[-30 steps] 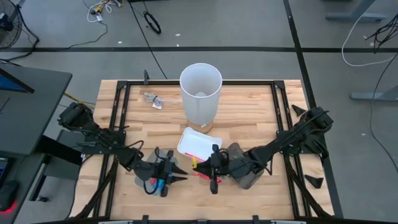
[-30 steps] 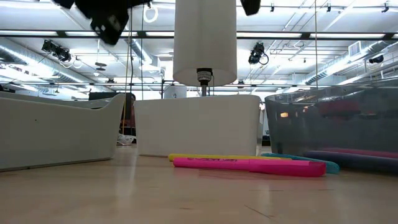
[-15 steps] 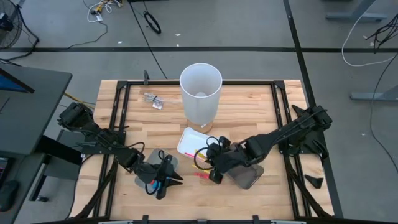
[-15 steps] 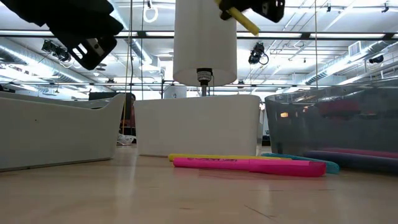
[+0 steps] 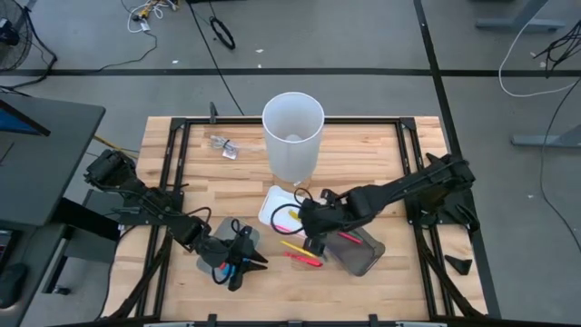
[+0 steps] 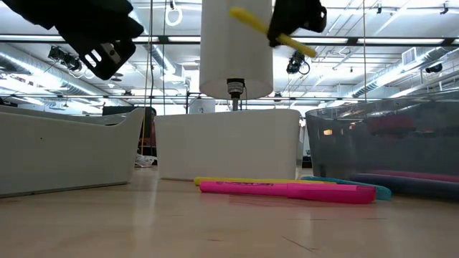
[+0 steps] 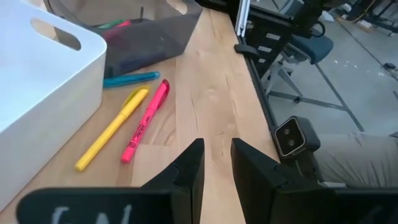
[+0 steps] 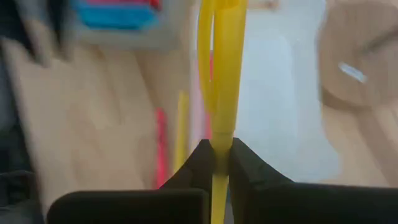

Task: Pick & Place Markers
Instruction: Put the bottom yellow marker pen in the white bin

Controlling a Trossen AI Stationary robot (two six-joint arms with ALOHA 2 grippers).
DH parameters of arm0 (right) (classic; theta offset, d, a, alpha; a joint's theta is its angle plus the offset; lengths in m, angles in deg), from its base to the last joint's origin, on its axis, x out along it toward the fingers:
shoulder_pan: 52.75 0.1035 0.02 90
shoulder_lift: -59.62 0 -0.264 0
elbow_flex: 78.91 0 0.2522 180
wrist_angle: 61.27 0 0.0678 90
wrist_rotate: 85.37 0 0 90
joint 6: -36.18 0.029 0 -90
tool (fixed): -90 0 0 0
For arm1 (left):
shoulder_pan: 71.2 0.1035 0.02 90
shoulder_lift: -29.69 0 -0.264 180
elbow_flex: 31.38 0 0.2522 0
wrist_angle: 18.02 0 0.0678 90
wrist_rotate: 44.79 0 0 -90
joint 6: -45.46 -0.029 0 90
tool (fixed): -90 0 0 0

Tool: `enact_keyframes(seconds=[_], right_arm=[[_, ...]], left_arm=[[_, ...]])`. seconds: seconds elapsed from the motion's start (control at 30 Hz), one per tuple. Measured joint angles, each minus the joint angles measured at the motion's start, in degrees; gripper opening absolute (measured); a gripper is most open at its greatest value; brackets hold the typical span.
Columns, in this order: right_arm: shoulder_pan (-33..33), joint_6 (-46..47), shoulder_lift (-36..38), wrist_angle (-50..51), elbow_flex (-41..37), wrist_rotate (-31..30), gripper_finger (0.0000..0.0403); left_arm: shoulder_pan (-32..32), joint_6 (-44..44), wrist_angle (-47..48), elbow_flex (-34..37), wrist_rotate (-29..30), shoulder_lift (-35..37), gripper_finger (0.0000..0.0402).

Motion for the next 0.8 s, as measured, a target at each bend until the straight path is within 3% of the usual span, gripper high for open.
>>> enact_keyframes(seconds=[0.17,0.5,0.8], right_arm=[[-1.4,-1.9,-6.0,5.9,5.1,0.0,0.0016],[-4.0,-3.8,-19.3,8.5,12.9,-3.2,0.0016],[-4.2,-3.5,-22.7,8.5,12.9,-4.6,0.0016]], left_arm=[[0.0,0.0,-0.9,0.0,0.0,0.0,0.0083],[0.0,1.4,-1.3,0.0,-0.2,0.0,0.0083],[0.0,1.7,-1.2,0.0,-0.6,0.0,0.0083]])
